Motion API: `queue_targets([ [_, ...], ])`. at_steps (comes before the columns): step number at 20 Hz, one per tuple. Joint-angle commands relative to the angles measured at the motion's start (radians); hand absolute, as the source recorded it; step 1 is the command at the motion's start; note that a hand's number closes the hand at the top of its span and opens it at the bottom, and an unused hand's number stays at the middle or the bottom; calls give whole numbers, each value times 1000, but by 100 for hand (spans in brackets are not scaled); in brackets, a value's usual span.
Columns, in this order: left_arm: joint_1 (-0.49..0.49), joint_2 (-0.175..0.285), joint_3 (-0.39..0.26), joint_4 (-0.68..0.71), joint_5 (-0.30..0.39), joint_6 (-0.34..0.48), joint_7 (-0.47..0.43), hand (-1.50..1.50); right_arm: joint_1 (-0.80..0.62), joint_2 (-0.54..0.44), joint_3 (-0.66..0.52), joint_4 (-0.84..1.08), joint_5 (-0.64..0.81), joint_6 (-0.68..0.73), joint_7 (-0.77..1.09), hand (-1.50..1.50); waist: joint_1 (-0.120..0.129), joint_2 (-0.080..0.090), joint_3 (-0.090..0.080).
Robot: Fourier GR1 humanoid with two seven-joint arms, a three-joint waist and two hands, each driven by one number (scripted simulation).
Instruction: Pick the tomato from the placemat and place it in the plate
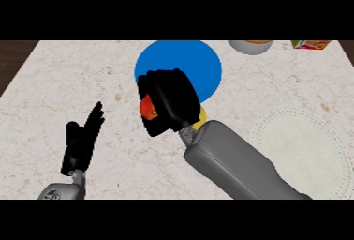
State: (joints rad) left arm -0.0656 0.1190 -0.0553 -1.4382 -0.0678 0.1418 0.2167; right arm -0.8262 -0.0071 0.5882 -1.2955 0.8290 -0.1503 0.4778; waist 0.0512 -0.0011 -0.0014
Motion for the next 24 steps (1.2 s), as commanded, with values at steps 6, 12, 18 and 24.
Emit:
queue_targets([
  [6,15,38,43,-46,22,-25,19,0,-186,7,-50,195,-39,-164,168,150,-29,3,1],
  [12,40,14,33,-38,9,-15,10,0,-245,7,-165,420,-48,-195,16,150,-28,6,1],
  [18,58,-3,22,-21,-13,-8,-46,0,-310,7,-191,626,-115,-221,-66,150,-22,8,1],
  [24,30,-17,5,-45,-16,-7,2,0,-337,7,-265,828,-177,-113,-187,150,-12,14,1],
])
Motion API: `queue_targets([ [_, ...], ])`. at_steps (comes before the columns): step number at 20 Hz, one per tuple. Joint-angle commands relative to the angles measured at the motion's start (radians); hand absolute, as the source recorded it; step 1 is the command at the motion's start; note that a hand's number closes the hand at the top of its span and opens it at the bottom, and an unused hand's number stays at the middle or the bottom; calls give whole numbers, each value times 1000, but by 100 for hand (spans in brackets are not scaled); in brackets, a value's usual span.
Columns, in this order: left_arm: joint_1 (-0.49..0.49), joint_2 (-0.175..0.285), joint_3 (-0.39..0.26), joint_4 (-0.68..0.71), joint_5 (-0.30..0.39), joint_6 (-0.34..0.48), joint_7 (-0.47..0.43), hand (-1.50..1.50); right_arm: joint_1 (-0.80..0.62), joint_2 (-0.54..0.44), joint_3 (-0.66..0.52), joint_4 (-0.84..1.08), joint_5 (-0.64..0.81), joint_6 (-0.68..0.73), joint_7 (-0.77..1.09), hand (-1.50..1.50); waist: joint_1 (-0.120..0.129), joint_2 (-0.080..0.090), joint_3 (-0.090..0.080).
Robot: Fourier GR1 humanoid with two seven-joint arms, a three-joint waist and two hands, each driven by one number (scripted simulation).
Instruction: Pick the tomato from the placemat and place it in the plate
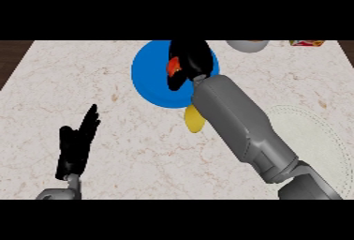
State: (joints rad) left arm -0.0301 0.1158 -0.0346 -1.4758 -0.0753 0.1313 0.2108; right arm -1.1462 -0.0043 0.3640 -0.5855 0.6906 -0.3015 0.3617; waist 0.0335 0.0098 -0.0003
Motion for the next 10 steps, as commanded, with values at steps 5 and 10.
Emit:
queue_targets([
  [5,-20,-49,-48,-31,-40,39,37,0,-38,-16,-82,231,-85,216,-156,150,10,5,1],
  [10,-25,-9,-4,-30,-18,14,37,0,-69,-17,-109,311,-90,283,-251,-150,7,3,1],
])
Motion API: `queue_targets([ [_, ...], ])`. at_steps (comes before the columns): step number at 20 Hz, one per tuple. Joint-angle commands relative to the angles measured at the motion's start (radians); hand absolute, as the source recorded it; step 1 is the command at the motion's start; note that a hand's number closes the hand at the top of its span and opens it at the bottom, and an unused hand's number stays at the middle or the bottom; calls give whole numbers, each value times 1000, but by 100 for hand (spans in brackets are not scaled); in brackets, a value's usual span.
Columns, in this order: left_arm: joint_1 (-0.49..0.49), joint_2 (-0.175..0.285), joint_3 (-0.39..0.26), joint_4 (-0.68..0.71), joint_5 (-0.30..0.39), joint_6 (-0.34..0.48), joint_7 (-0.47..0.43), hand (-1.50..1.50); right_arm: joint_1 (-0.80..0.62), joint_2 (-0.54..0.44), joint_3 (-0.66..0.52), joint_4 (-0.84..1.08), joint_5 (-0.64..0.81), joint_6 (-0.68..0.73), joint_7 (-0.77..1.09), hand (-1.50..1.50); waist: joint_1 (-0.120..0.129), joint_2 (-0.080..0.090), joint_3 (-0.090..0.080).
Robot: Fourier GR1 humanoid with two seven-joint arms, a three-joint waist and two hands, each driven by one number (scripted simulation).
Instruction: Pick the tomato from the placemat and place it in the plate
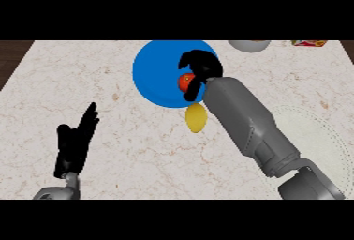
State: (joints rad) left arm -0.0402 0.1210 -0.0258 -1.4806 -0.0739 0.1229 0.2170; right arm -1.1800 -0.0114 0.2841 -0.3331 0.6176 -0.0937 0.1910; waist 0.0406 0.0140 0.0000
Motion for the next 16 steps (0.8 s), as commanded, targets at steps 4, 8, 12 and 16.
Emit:
queue_targets([
  [4,-45,-24,6,35,-13,29,16,0,-16,-36,-94,10,-75,59,-251,-150,-10,0,1],
  [8,37,-14,-4,-5,9,-8,-17,0,36,-31,-249,-80,-234,-4,-376,-150,-11,-5,2],
  [12,-8,-19,2,4,-2,13,19,0,71,-54,-375,-99,-365,45,-465,-150,-21,-5,2],
  [16,-13,-28,-3,0,-15,24,22,0,84,-81,-428,-77,-424,140,-500,-150,-20,-7,1],
])
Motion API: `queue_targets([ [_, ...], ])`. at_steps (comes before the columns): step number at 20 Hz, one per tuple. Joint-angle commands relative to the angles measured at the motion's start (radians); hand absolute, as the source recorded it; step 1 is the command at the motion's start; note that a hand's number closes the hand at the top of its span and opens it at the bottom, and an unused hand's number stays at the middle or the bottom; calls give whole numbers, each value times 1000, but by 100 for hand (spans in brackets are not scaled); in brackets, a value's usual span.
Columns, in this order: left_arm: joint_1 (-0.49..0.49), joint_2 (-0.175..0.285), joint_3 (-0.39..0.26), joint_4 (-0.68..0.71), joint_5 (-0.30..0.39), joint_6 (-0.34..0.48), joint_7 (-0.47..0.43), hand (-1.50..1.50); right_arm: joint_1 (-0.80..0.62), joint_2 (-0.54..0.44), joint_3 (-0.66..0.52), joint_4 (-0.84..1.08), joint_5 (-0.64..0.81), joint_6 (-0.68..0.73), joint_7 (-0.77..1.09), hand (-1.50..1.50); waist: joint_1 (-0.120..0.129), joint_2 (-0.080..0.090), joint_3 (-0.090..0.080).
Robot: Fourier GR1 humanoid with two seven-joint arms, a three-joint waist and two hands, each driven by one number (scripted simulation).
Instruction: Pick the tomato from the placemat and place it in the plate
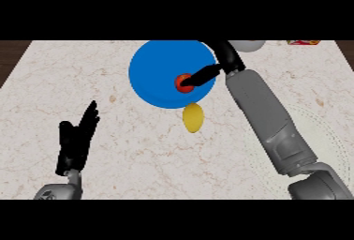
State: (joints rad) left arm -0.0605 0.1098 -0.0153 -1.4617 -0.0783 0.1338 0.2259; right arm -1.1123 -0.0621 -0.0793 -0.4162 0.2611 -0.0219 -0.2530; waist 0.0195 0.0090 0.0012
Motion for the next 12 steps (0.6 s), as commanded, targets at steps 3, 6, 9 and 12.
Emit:
queue_targets([
  [3,6,25,31,7,16,-23,-4,0,76,-15,-53,14,-64,98,-115,-150,-4,-4,-1],
  [6,31,-29,-32,-29,-31,15,0,0,23,-71,-82,57,-80,165,-125,-150,4,-2,-1],
  [9,30,-35,-31,0,-47,28,-16,0,68,-52,-76,66,-73,169,-211,-150,1,-2,-1],
  [12,22,2,5,-14,-16,-10,-5,0,66,-15,-70,92,-55,117,-243,-150,4,-1,-1],
])
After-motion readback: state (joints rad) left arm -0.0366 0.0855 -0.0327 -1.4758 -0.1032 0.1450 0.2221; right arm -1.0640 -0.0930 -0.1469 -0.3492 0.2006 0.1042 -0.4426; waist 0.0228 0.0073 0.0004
